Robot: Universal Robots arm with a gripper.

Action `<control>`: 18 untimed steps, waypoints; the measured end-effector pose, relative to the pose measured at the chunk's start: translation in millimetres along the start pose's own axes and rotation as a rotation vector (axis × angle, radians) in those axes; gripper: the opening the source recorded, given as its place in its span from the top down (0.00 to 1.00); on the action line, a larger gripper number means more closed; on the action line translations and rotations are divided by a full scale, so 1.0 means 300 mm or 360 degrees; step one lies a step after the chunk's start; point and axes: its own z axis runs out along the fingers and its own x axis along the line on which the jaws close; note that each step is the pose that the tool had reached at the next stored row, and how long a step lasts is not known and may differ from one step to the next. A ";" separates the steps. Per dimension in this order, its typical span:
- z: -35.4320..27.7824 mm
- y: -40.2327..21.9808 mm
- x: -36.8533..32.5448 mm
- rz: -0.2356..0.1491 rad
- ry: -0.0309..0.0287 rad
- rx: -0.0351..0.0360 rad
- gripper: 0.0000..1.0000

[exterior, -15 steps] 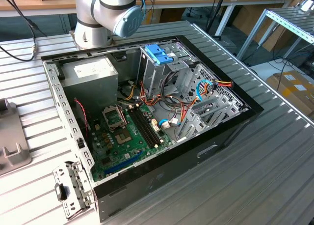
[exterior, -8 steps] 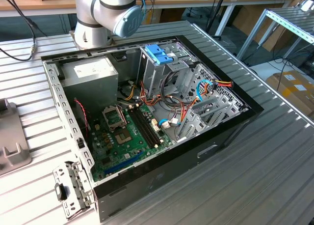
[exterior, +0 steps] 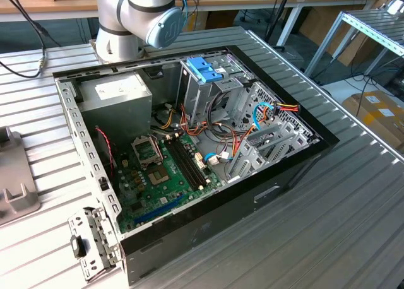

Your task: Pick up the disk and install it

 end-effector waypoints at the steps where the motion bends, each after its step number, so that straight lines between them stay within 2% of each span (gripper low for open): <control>1: -0.001 0.000 0.000 0.0000 0.00000 0.0000 0.63; 18: -0.019 0.001 -0.001 0.0000 -0.00001 0.0000 0.63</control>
